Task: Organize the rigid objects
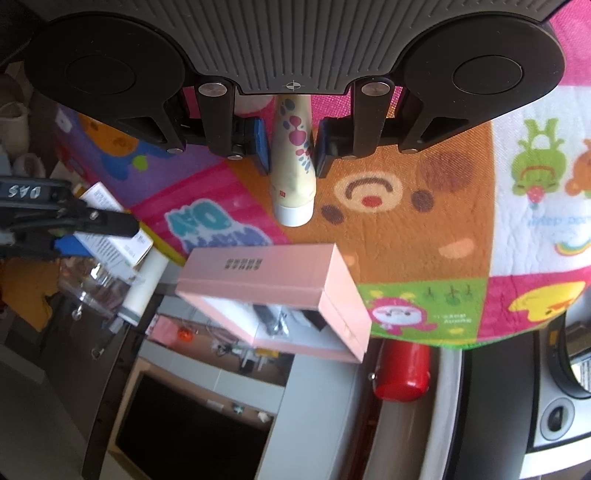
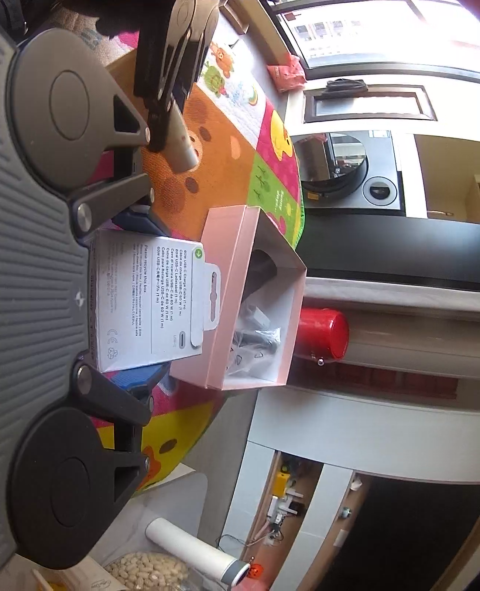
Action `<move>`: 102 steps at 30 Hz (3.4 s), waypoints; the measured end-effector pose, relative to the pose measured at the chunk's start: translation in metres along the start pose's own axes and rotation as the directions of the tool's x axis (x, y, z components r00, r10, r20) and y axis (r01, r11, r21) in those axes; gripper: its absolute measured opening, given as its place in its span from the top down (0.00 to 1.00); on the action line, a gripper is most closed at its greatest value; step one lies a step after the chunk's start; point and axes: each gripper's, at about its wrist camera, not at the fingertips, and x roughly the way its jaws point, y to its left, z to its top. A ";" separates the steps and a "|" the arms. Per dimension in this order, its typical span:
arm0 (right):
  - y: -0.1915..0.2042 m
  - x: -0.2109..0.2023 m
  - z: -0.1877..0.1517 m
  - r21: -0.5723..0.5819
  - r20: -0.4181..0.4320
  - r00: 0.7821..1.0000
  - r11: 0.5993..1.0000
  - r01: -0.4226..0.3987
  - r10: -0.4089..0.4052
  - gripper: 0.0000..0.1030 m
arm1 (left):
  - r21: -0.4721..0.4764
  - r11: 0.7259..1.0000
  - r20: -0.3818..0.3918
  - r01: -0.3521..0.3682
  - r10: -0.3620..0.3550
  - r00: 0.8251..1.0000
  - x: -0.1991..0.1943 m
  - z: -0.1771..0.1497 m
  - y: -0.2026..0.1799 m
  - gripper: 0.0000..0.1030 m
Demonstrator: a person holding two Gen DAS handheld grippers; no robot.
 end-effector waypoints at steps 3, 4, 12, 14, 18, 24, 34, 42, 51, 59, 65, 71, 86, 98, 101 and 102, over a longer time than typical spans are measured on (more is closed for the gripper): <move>0.000 -0.006 0.000 -0.001 0.012 1.000 1.000 0.007 -0.007 0.33 | 0.003 1.000 0.039 0.013 -0.013 0.999 -0.013 0.007 -0.004 0.72; -0.001 -0.008 -0.001 -0.001 0.019 1.000 1.000 0.007 -0.007 0.33 | 0.009 1.000 0.050 0.015 -0.016 0.999 -0.017 0.010 -0.007 0.72; -0.013 -0.018 -0.004 0.035 0.041 0.999 0.999 0.015 -0.016 0.33 | 0.092 0.996 0.113 0.016 -0.027 0.993 -0.025 0.042 -0.030 0.72; -0.016 -0.018 -0.004 0.041 0.043 0.999 0.999 0.021 -0.022 0.33 | 0.119 0.993 0.123 0.012 -0.027 0.992 -0.023 0.050 -0.036 0.72; -0.022 -0.018 -0.003 0.053 0.048 0.998 0.998 0.035 -0.038 0.33 | 0.149 0.989 0.130 0.010 -0.030 0.991 -0.015 0.064 -0.043 0.72; -0.026 -0.011 0.002 0.052 0.043 0.997 0.997 0.058 -0.060 0.33 | 0.163 0.986 0.142 0.041 -0.065 0.988 0.002 0.085 -0.039 0.72; -0.033 0.047 0.065 -0.004 0.084 0.994 0.998 0.067 -0.067 0.33 | 0.147 0.983 0.202 0.114 -0.143 0.969 0.070 0.167 -0.020 0.71; -0.031 0.120 0.102 0.012 0.077 0.997 1.000 0.007 -0.008 0.15 | 0.020 0.999 0.134 0.031 -0.034 0.990 0.140 0.188 0.002 0.71; -0.038 0.080 0.038 0.072 0.034 0.997 0.995 0.068 -0.070 0.15 | 0.071 0.997 0.170 0.012 -0.024 0.985 0.050 0.114 0.024 0.71; -0.018 0.084 0.006 0.089 -0.142 0.985 0.990 0.112 -0.098 0.14 | 0.116 0.981 -0.074 -0.157 0.166 0.983 0.043 0.036 0.022 0.71; 0.001 0.103 0.000 0.088 -0.220 0.974 0.993 0.075 -0.054 0.11 | 0.153 0.979 -0.123 -0.132 0.151 0.981 0.065 0.025 0.001 0.29; -0.011 0.111 -0.005 0.163 -0.242 0.969 0.983 0.086 -0.045 0.00 | 0.096 0.986 -0.092 -0.139 0.148 0.985 0.079 0.021 -0.015 0.02; -0.019 0.111 -0.014 0.182 -0.170 0.982 0.977 0.113 -0.082 0.00 | 0.006 0.914 -0.007 -0.406 0.406 0.914 0.076 0.012 -0.028 0.02; -0.015 0.112 -0.019 0.205 -0.138 0.983 0.967 0.152 -0.125 0.00 | 0.005 0.913 -0.009 -0.408 0.408 0.913 0.080 0.014 -0.026 0.01; -0.015 0.112 -0.019 0.207 -0.136 0.983 0.967 0.151 -0.124 0.00 | -0.003 0.912 -0.010 -0.410 0.410 0.912 0.082 0.014 -0.025 0.01; -0.015 0.112 -0.019 0.206 -0.136 0.983 0.967 0.151 -0.124 0.00 | -0.002 0.911 -0.010 -0.412 0.412 0.911 0.082 0.014 -0.026 0.01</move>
